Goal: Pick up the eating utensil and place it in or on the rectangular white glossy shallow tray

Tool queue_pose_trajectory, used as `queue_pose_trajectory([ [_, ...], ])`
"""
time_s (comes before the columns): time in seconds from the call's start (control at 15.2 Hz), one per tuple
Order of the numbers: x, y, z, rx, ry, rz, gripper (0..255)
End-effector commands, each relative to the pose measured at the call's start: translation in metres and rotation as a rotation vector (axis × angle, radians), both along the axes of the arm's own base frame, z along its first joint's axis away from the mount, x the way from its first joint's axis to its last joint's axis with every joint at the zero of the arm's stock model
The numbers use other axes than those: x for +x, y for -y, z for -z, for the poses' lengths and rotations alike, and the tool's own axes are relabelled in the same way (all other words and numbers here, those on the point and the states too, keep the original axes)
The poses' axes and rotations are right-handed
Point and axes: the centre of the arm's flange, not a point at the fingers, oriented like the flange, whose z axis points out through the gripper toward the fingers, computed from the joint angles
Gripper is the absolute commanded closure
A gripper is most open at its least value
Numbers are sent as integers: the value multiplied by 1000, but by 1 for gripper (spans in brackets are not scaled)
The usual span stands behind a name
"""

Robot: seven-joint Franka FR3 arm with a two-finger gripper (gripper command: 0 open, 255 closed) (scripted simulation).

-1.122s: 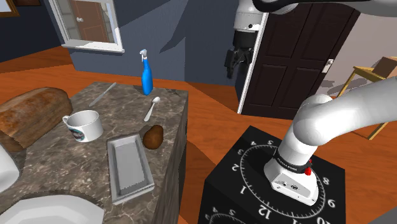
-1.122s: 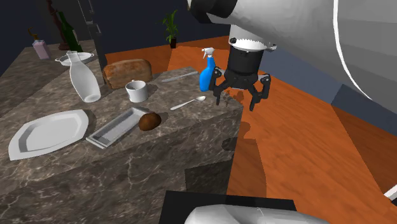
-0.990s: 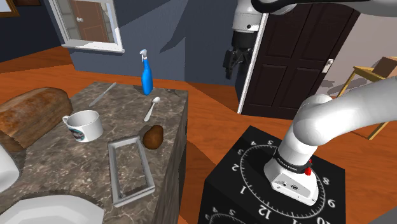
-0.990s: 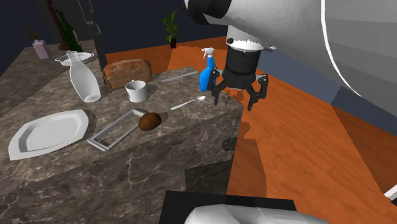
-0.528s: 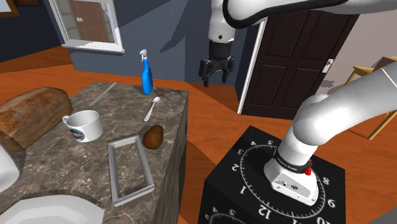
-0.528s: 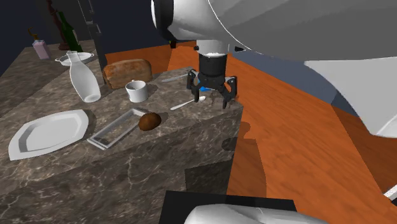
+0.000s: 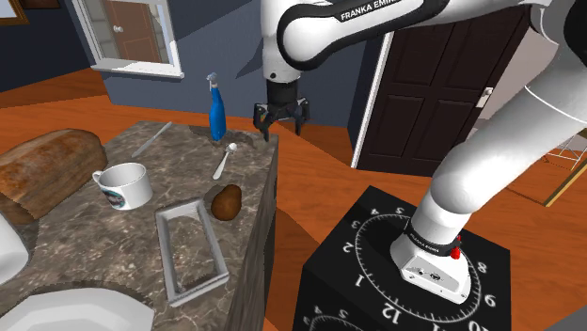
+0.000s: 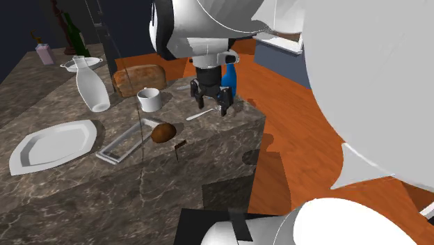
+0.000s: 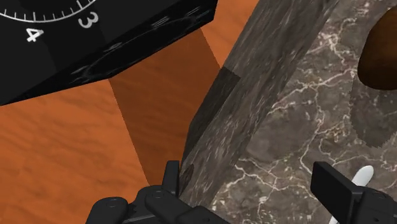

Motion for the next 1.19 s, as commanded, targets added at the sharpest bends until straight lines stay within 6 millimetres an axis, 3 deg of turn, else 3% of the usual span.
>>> queue_pose_trajectory([
  [0.0, 20, -18, 9, -16, 5, 54, 0],
  [0.59, 120, -71, 61, -92, 19, 279, 0],
  [1.06, 205, -92, 102, -152, 30, 454, 0],
  [1.12, 206, -93, 102, -152, 30, 454, 0],
])
